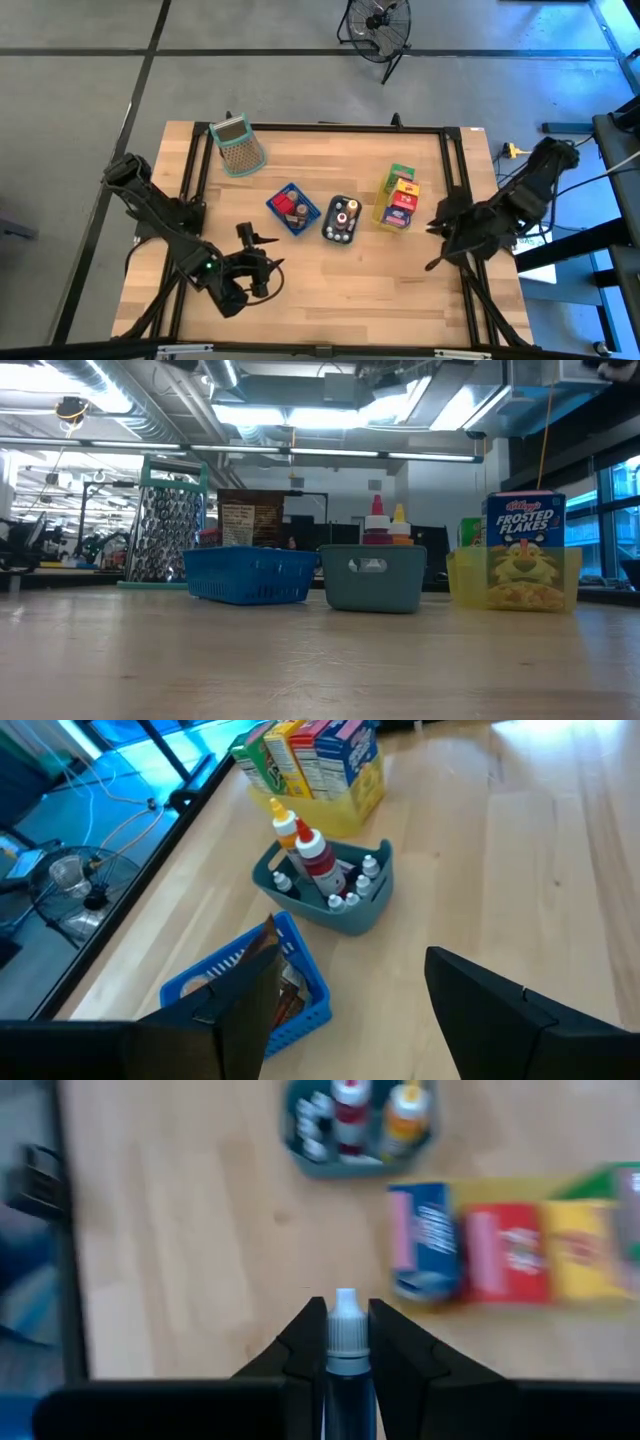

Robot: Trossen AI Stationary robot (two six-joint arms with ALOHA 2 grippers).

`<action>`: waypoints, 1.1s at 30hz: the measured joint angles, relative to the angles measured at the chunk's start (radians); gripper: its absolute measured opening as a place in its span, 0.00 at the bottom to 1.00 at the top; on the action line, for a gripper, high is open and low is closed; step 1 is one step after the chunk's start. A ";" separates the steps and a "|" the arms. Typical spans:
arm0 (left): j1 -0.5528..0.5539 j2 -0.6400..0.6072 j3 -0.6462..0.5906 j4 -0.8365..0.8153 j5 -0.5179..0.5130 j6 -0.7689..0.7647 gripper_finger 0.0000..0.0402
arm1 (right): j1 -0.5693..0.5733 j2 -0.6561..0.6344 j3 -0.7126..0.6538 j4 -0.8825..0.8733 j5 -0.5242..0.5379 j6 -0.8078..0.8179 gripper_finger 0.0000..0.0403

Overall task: Pick & Place Kitchen Items
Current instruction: Put the green food coloring bottle into the green bin

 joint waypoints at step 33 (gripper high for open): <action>0.049 0.000 0.000 0.001 0.007 0.003 0.61 | -0.301 0.682 -0.751 2.615 0.067 -1.005 0.15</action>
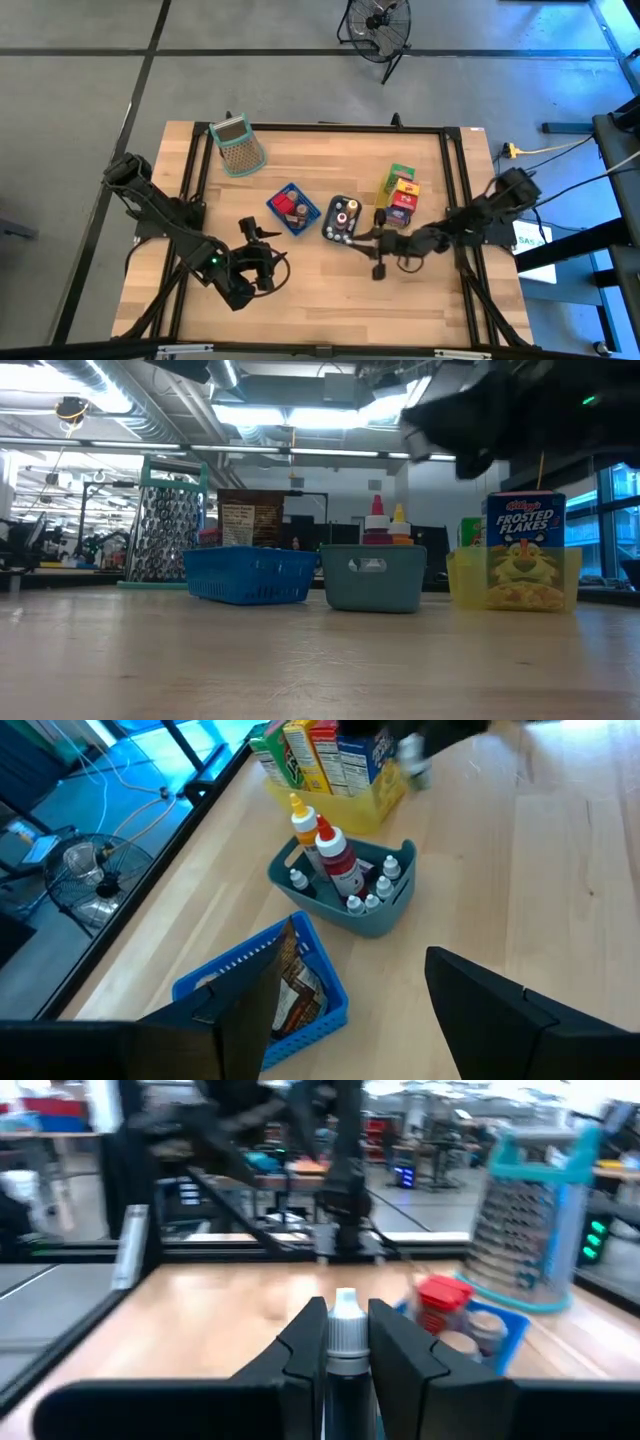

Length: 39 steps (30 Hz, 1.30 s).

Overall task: Pick & Place Kitchen Items
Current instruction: Put the green food coloring bottle into the green bin

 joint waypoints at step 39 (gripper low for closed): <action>-0.019 0.001 -0.001 0.000 0.015 -0.003 0.61 | -0.128 0.234 0.156 -0.180 0.097 0.105 0.15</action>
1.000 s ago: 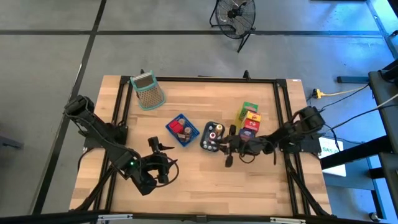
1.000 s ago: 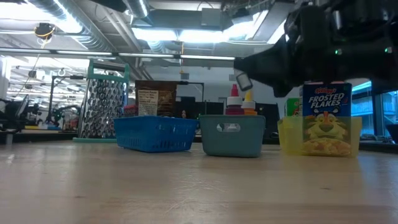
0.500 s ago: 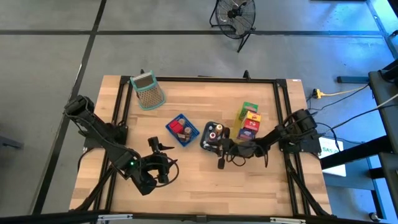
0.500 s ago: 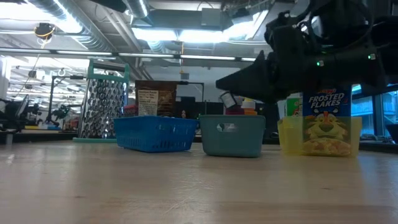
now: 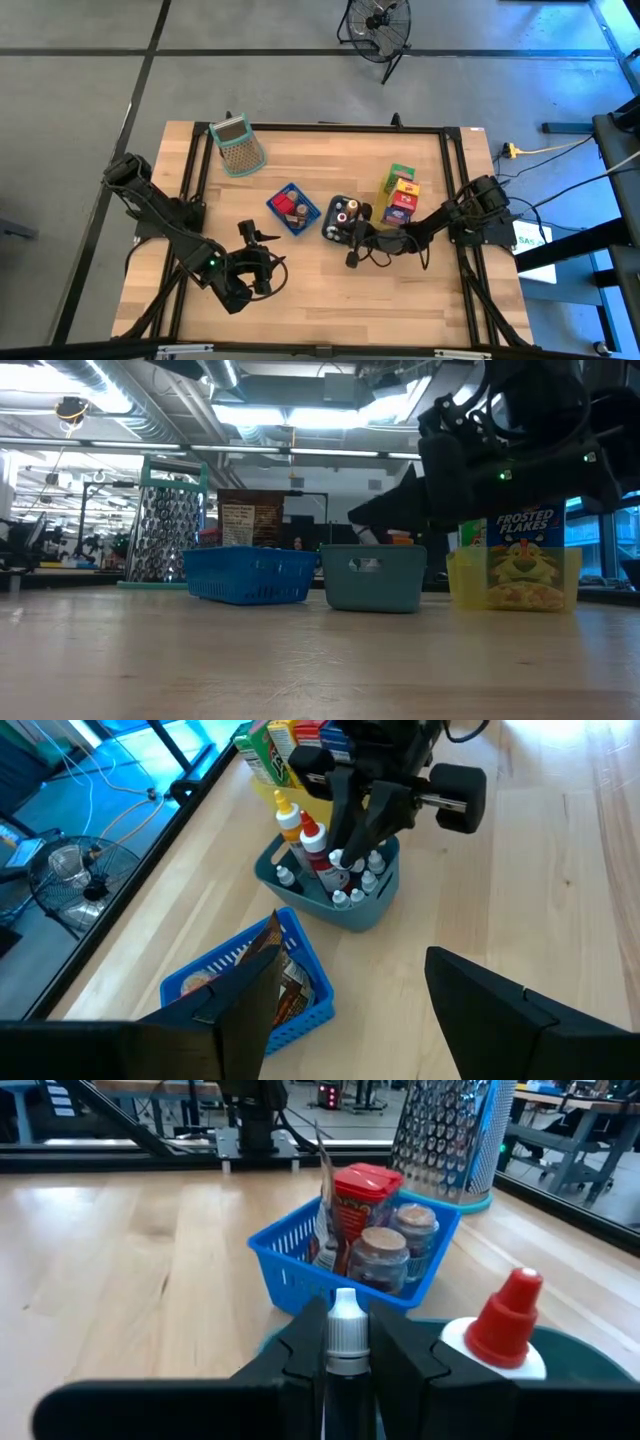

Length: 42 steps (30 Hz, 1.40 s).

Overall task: Pick & Place Kitchen Items
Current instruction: Put the green food coloring bottle into the green bin

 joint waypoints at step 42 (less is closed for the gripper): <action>0.000 0.000 0.000 0.001 0.000 -0.004 0.61 | -0.015 0.000 0.000 -0.082 -0.010 0.019 0.25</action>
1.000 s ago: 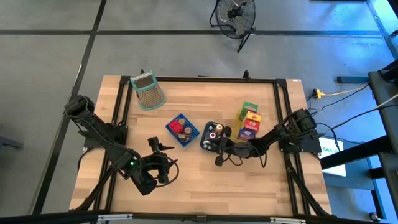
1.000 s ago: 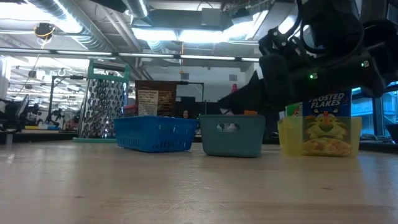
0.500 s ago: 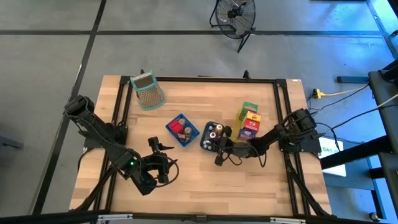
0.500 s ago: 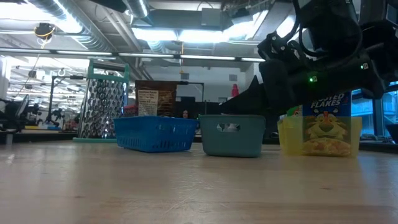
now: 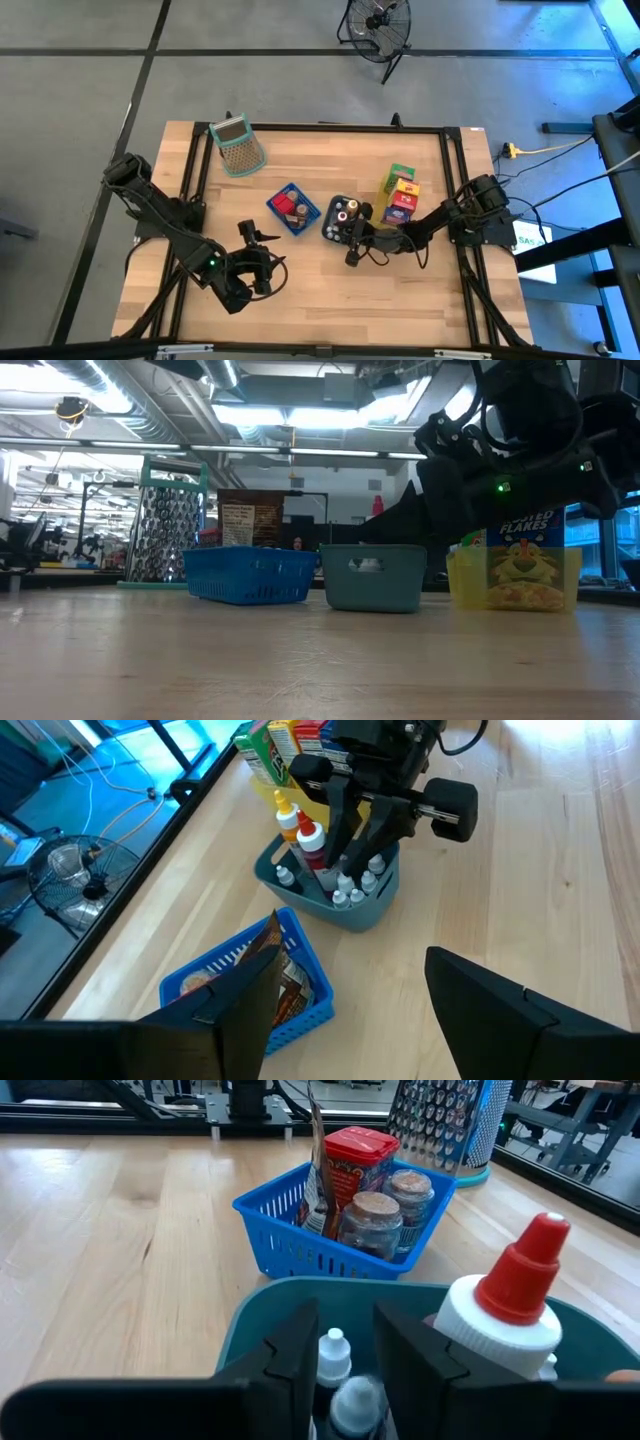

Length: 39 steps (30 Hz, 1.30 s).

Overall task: Pick & Place Kitchen Items
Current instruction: Put the green food coloring bottle into the green bin, then return to Home Position

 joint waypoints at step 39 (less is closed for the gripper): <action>0.000 0.000 0.000 0.045 0.082 0.052 0.60 | 0.448 -0.823 0.002 -0.699 0.560 -0.282 0.02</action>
